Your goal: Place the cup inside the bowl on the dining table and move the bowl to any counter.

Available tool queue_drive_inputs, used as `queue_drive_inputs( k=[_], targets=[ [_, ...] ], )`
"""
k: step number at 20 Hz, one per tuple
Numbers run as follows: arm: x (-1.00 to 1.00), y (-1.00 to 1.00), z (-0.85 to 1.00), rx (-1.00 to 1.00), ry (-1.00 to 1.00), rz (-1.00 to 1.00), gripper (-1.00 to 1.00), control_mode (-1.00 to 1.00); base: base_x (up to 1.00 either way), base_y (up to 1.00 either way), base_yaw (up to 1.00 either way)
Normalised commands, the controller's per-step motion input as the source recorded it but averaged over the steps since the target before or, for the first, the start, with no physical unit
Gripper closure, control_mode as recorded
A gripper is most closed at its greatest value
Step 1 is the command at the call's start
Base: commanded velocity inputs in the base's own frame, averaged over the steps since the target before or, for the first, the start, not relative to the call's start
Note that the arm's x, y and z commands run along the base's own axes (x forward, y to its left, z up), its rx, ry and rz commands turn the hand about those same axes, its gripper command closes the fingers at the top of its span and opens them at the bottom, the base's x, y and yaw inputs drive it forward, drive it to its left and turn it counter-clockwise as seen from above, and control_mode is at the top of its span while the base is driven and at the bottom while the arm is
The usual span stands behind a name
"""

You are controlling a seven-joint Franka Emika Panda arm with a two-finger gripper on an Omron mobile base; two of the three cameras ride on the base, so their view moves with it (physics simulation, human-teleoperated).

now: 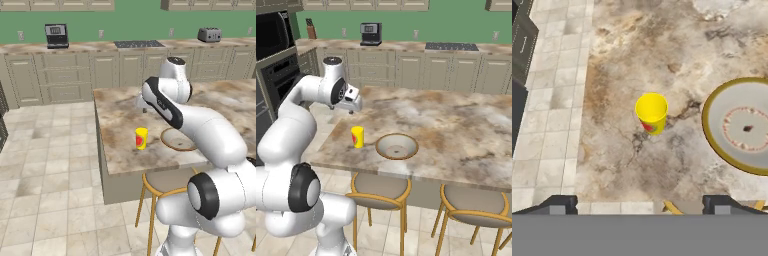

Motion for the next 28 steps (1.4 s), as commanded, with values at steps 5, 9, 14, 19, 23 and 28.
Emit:
queue_drive_inputs(
  k=[5, 9, 14, 19, 23, 28],
  targets=[
    [0.00, -0.23, -0.11, 0.17, -0.06, 0.00, -1.00, -1.00, 0.00, 0.00, 0.00],
    [0.10, -0.04, -0.08, 0.00, 0.00, 0.00, -1.00, -1.00, 0.00, 0.00, 0.00],
    [0.09, -0.15, -0.08, 0.00, 0.00, 0.01, -1.00, -1.00, 0.00, 0.00, 0.00],
    [0.23, -0.25, -0.16, 0.00, 0.00, 0.02, -1.00, -1.00, 0.00, 0.00, 0.00],
    [0.35, -0.22, -0.17, 0.00, 0.05, 0.02, -1.00, -1.00, 0.00, 0.00, 0.00],
    [0.43, -0.02, -0.05, 0.00, 0.19, 0.00, -1.00, -1.00, 0.00, 0.00, 0.00]
  ],
)
